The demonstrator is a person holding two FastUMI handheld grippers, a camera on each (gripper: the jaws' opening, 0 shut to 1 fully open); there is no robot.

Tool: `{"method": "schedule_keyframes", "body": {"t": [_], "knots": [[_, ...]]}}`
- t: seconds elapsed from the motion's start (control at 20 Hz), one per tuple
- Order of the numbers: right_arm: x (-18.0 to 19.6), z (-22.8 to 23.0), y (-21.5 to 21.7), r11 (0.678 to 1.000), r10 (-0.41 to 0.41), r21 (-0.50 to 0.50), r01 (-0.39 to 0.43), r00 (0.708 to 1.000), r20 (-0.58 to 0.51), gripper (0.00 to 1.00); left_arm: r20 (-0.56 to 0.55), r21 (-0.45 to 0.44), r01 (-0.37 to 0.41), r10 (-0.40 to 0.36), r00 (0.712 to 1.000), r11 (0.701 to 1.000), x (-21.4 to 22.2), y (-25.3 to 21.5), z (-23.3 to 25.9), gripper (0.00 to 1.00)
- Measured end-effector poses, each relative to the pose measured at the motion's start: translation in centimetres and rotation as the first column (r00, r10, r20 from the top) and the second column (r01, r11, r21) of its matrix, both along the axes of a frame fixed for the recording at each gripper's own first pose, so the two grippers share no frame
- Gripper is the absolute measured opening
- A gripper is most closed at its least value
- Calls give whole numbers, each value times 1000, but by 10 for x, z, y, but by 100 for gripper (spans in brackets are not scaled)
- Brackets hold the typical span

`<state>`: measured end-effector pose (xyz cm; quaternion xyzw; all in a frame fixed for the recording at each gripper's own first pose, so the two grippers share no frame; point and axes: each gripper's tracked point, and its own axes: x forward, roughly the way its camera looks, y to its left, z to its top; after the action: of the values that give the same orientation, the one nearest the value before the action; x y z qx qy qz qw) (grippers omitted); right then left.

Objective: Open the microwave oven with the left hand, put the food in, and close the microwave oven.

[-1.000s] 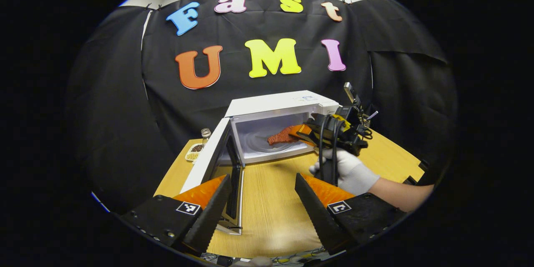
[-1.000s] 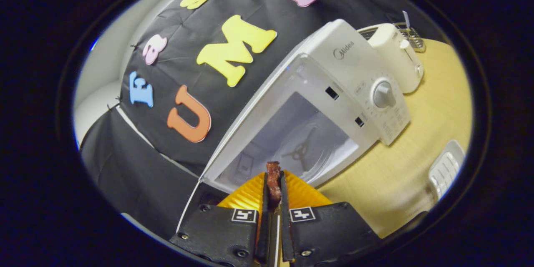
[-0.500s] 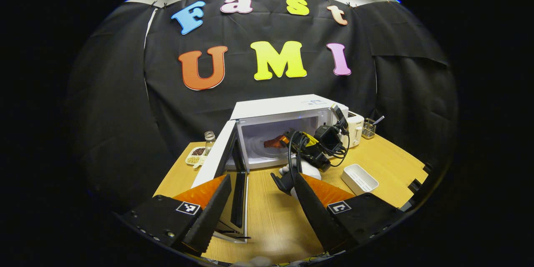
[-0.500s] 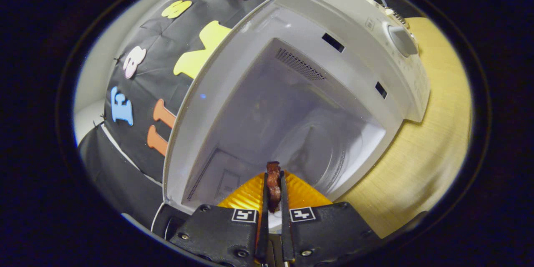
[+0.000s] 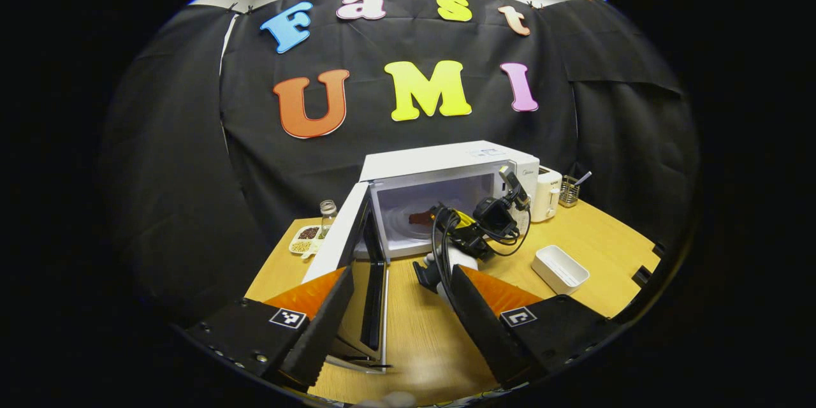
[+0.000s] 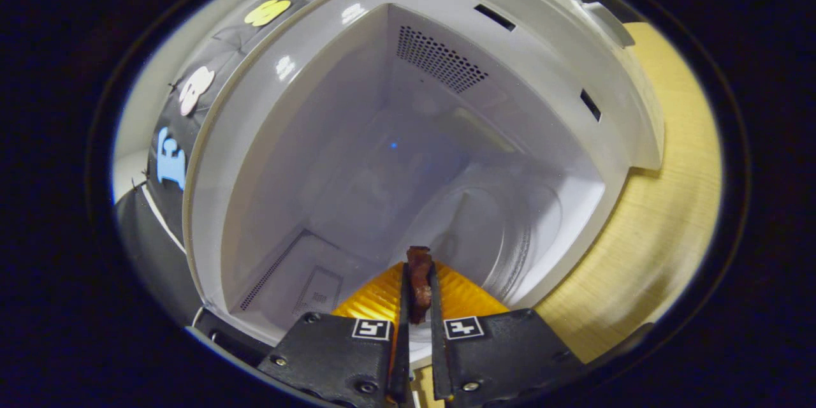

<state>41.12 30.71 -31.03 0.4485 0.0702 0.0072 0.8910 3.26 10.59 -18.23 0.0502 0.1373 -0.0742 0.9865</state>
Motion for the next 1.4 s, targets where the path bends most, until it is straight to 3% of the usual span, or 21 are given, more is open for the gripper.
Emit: {"method": "schedule_keyframes", "body": {"t": [0.25, 0.3, 0.35, 0.4, 0.45, 0.55, 0.6, 0.75, 0.8, 0.85, 0.9, 0.95, 1.0, 1.05, 1.15, 1.4], "knots": [[-1, -5, -7, 990, 8, -138, -11, 1000, -21, 27, -16, -15, 6, -7, 1000, 1000, 4, -1, -4, 95], [-2, -5, -8, 985, 14, -170, -18, 1000, -23, 16, -22, -14, 4, -4, 1000, 1000, 4, 0, -4, 95], [-2, -7, -10, 976, 9, -218, -16, 999, -35, 30, -19, -14, 1, -1, 1000, 1000, 5, 1, -3, 95], [-3, -11, -12, 963, 10, -269, -23, 999, -49, 22, -18, -15, -1, 1, 1000, 1000, 6, 1, -2, 95], [-4, -11, -12, 948, 12, -316, -25, 999, -46, 41, -17, -17, 0, 0, 1000, 1000, 7, 0, -2, 95], [-9, -9, -10, 926, 21, -376, -39, 998, -51, 48, -14, -6, 5, -5, 1000, 1000, 10, -1, -1, 95], [-12, -9, -11, 913, 21, -406, -39, 999, -49, 72, -12, -2, 7, -7, 1000, 1000, 10, -2, 0, 95], [-13, -1, -21, 863, -14, -506, -1, 1000, -26, 84, 2, -4, 19, -19, 1000, 1000, 12, -7, 5, 95], [-12, 0, -23, 854, -9, -520, -6, 1000, -26, 83, 10, -3, 24, -24, 1000, 1000, 11, -9, 8, 95], [-11, -4, -20, 859, 14, -511, -36, 999, -47, 98, 18, -2, 28, -28, 999, 1000, 12, -11, 9, 95], [-12, -9, -21, 863, 17, -503, -44, 998, -59, 86, 16, -2, 28, -28, 999, 1000, 12, -11, 8, 95], [-14, -7, -28, 863, 5, -505, -29, 999, -49, 98, 13, -5, 30, -30, 999, 1000, 12, -13, 7, 95], [-16, -1, -34, 860, -7, -510, -15, 999, -42, 87, 12, -7, 32, -32, 999, 999, 12, -14, 7, 95], [-19, 5, -37, 862, -5, -506, -13, 999, -34, 99, 15, -8, 34, -33, 999, 999, 12, -15, 8, 95], [-27, 16, -39, 866, 10, -499, -25, 999, -33, 99, 28, -3, 32, -32, 999, 999, 13, -15, 13, 95], [-74, 61, -46, 805, 82, -588, -80, 996, -24, 100, 64, -16, 4, -3, 998, 1000, 16, -7, 31, 95]]}}
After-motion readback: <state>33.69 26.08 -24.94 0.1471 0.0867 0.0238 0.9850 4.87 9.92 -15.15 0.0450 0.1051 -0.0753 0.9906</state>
